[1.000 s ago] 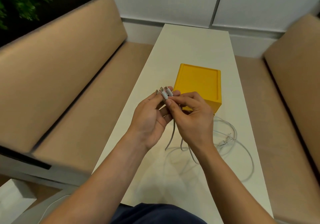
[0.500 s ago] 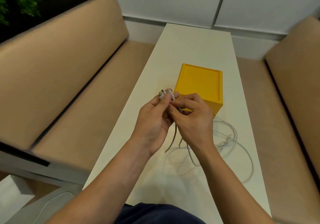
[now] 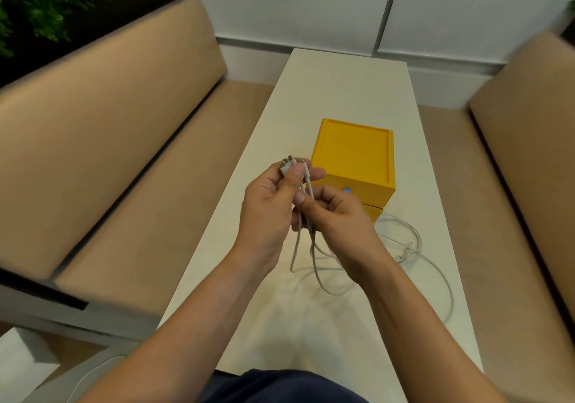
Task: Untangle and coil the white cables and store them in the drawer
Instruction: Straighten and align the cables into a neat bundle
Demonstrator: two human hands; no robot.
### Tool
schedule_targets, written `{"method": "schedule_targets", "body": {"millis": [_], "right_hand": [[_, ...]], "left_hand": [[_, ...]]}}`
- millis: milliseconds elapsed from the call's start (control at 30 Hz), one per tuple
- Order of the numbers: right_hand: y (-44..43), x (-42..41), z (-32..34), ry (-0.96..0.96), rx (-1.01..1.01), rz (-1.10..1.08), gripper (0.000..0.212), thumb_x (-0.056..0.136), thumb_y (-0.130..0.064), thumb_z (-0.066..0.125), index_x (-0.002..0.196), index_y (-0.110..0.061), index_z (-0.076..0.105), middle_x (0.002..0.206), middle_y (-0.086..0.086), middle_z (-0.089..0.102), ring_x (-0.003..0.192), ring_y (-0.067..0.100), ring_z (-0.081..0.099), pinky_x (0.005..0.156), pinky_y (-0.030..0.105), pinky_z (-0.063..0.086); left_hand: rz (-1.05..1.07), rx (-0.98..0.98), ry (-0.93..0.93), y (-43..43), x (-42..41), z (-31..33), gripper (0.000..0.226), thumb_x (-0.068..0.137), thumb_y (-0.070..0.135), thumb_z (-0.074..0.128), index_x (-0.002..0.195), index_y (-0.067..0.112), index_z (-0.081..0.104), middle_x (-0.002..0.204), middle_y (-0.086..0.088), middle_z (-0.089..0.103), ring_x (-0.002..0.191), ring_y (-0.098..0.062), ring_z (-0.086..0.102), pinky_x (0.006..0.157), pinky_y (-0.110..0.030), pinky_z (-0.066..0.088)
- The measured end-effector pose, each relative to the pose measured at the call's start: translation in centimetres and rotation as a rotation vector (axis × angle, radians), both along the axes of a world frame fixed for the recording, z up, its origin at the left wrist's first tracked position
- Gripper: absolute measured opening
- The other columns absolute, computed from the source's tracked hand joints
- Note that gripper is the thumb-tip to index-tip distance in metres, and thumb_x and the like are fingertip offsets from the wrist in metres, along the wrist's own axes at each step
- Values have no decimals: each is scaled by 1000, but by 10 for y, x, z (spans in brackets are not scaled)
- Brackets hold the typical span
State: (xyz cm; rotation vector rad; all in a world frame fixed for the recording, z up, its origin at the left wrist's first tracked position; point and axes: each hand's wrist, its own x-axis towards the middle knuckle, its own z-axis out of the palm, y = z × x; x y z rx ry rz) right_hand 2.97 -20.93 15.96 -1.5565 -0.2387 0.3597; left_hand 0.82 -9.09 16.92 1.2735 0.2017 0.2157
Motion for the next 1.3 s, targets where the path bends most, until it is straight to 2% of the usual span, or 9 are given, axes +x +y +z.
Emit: {"method": "schedule_targets", "body": {"millis": [100,200,433,700,867,967,1033,1200,1300], "right_hand": [[-2,-2,3,2,40,41,32,104,-27,56,111,1,70,72,9,52,69,22,67,75,33,60],[-3,-4,3,7,34,4,36,106,-28,54,105,6,67,69,3,55,59,20,60,65,36,54],[-11,-7,7,65,78,-11,30,105,-31,55,98,-9,73,72,7,61,59,16,51,68,41,46],[-15,-9,4,36,-3,42,32,102,-35,57,92,-10,75,76,10,70,60,17,55,70,41,49],[-17,-9,-1,50,-40,143,33,97,-38,60,104,-11,77,83,12,76,62,21,59,64,28,52],[-14,-10,-1,18,11,45,22,99,-25,64,104,-8,77,80,11,76,59,15,62,58,23,52],[-11,-10,-2,3,55,-18,16,98,-16,66,100,-6,78,78,11,75,59,10,64,57,22,52],[-15,-12,-6,62,27,-70,10,91,-13,75,94,-6,80,82,14,77,67,15,70,65,25,58],[-20,-11,-6,78,-34,-69,11,91,-17,76,91,-7,81,79,13,77,64,14,68,64,26,57]], "left_hand": [[-47,18,-4,3,1,1,23,108,27,50,106,20,72,107,-3,78,97,-15,68,65,-35,49],[-97,62,-3,4,3,3,26,109,29,47,115,17,69,111,-2,78,93,-11,70,69,-37,53],[-302,-107,-21,11,0,6,30,109,19,43,132,15,61,131,-5,71,115,-14,69,72,-19,54],[-354,-35,32,21,2,4,43,94,31,59,129,7,66,122,-13,73,76,-9,71,72,-21,55],[-406,83,71,31,1,3,41,94,36,55,130,16,62,121,-7,75,110,-22,72,95,-34,57],[-382,-56,85,29,1,1,43,94,38,56,126,9,63,122,-16,73,81,-23,68,74,-33,57],[-362,-88,105,24,1,-1,42,92,40,60,114,7,72,119,-29,69,62,-18,51,61,-32,52],[-415,60,132,22,2,-8,40,89,39,67,108,6,78,94,-19,68,73,-21,50,63,-23,48],[-411,90,133,17,3,-8,40,91,40,62,113,10,76,100,-16,75,76,-18,61,71,-23,52]]}}
